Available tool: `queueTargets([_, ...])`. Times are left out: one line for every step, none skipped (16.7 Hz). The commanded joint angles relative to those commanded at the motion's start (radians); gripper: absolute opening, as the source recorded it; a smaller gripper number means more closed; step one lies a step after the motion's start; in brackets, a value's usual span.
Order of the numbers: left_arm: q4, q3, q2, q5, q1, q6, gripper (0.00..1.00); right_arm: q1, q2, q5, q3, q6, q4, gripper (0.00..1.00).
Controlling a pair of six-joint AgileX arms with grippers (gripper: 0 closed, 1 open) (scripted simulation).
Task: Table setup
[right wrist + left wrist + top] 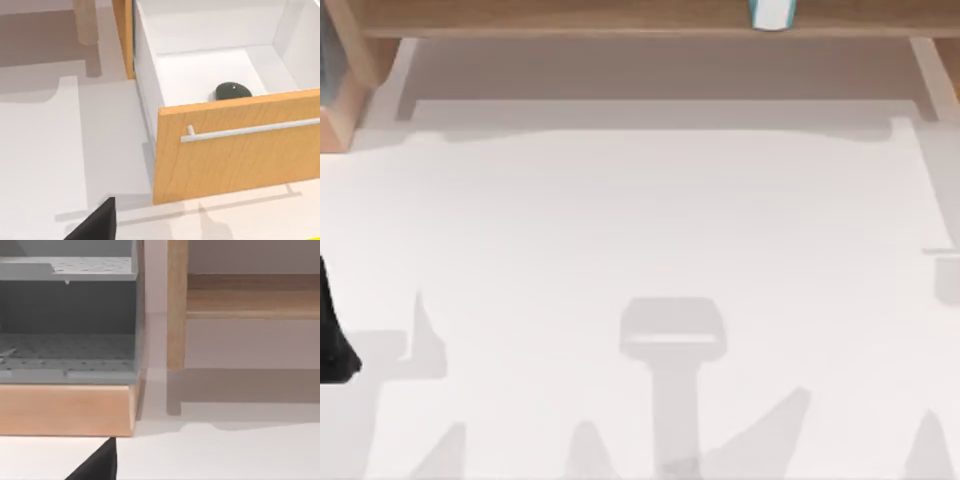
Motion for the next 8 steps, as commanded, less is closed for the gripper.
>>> queueTargets([0.0, 0.0, 0.0, 0.0, 0.0, 0.0, 1.0, -0.022, 0.115, 0.0, 0.113, -0.007, -0.065, 1.0])
queueTargets([0.0, 0.0, 0.0, 0.0, 0.0, 0.0, 1.0, -0.042, 0.236, -0.001, 0.231, -0.015, -0.13, 1.0])
queueTargets([0.0, 0.0, 0.0, 0.0, 0.0, 0.0, 1.0, -0.061, 0.36, -0.002, 0.351, -0.024, -0.195, 1.0])
queueTargets([0.0, 0.0, 0.0, 0.0, 0.0, 0.0, 1.0, -0.08, 0.488, -0.003, 0.473, -0.034, -0.259, 1.0])
queueTargets([0.0, 0.0, 0.0, 0.0, 0.0, 0.0, 1.0, -0.098, 0.619, -0.004, 0.595, -0.044, -0.322, 1.0])
queueTargets([0.0, 0.0, 0.0, 0.0, 0.0, 0.0, 1.0, -0.113, 0.751, -0.005, 0.716, -0.055, -0.383, 1.0])
queueTargets([0.0, 0.0, 0.0, 0.0, 0.0, 0.0, 1.0, -0.127, 0.882, -0.007, 0.835, -0.066, -0.442, 1.0])
queueTargets([0.0, 0.0, 0.0, 0.0, 0.0, 0.0, 1.0, -0.139, 1.011, -0.008, 0.95, -0.077, -0.498, 1.0])
